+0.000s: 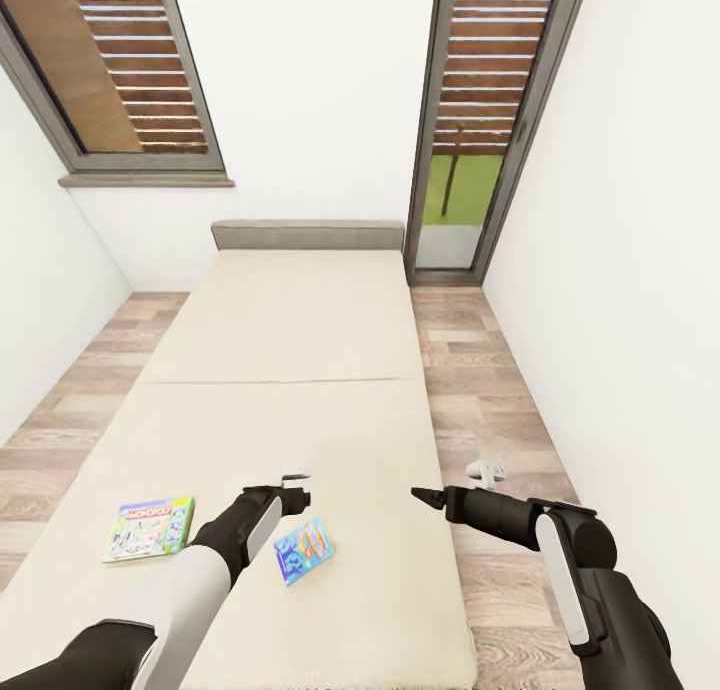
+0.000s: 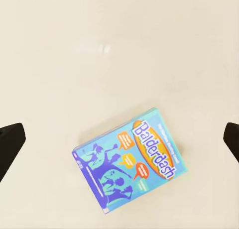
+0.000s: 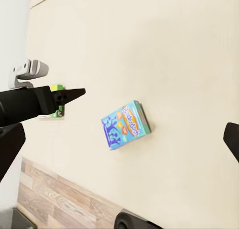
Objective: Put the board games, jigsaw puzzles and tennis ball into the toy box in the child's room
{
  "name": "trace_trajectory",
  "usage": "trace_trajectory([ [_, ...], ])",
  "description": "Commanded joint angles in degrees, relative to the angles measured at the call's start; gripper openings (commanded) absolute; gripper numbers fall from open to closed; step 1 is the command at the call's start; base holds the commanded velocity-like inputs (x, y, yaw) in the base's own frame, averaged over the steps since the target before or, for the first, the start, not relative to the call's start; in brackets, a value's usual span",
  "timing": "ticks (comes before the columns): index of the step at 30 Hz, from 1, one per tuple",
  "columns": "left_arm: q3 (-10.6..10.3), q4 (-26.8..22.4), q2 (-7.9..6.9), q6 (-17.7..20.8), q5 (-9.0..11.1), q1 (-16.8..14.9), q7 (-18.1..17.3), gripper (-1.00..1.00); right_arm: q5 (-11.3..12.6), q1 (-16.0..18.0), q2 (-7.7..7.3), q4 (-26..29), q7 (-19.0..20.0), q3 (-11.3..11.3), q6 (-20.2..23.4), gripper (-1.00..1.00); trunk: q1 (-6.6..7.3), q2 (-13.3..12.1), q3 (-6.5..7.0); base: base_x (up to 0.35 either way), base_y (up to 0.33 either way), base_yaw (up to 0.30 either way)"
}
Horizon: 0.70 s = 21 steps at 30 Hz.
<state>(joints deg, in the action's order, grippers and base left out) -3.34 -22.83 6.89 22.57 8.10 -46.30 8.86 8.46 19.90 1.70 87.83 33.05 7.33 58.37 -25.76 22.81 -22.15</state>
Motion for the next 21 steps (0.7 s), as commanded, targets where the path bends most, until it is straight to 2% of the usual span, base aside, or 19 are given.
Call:
trace_trajectory([
  [1,-0.35,-0.11,-0.03,0.29,0.60,-0.02,0.41,1.00,0.22,0.05,0.06,0.01,0.02,0.14,0.43,1.00,-0.03,0.10,-0.19,0.000,0.000,0.000],
  [21,-0.36,-0.11,-0.03,0.29,0.60,-0.02,0.43,1.00,-0.07,0.05,0.14,-0.11,-0.09,0.14,0.34,1.00,-0.03,0.10,-2.07,0.000,0.000,0.000],
])
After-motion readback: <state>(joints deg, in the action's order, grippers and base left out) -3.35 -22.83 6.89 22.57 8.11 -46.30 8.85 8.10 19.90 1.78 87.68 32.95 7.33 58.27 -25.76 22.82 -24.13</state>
